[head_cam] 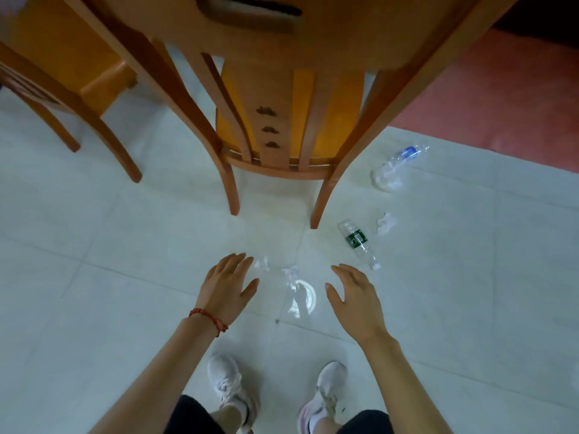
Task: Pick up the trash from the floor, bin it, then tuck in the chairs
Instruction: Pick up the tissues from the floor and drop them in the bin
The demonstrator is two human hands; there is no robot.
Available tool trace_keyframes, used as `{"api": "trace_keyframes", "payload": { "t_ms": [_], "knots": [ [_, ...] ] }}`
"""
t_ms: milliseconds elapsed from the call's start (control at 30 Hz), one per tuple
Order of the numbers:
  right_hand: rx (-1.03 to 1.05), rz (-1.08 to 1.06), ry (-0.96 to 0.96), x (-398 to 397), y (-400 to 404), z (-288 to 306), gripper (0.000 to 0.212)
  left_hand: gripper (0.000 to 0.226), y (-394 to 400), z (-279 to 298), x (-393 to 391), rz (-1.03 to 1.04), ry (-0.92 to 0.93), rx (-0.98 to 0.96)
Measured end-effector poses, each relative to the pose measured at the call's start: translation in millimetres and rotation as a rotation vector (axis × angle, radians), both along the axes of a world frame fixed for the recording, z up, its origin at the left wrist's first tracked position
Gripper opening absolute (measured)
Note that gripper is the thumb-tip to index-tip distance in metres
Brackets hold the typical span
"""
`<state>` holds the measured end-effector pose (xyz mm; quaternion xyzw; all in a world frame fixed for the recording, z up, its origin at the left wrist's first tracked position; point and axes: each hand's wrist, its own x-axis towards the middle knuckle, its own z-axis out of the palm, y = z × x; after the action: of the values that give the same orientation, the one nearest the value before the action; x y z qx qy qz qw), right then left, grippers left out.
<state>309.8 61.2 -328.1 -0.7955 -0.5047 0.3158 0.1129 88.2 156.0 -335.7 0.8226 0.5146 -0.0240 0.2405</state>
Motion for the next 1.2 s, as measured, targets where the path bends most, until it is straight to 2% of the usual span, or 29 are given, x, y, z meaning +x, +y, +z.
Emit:
{"api": "trace_keyframes", "payload": {
  "t_ms": [600, 900, 1200],
  "knots": [
    [-0.062, 0.098, 0.033, 0.7, 42.3, -299.5, 0.044, 0.046, 33.4, -306.6, 19.0, 0.153, -0.062, -0.101],
    [-0.045, 0.086, 0.055, -5.5, 66.0, -418.3, 0.041, 0.050, 46.1, -437.0, 19.3, 0.470, -0.154, -0.230],
    [0.000, 0.019, 0.056, -10.8, 68.5, -458.3, 0.036, 0.063, 60.8, -488.4, 37.5, 0.882, -0.252, -0.272]
  ]
}}
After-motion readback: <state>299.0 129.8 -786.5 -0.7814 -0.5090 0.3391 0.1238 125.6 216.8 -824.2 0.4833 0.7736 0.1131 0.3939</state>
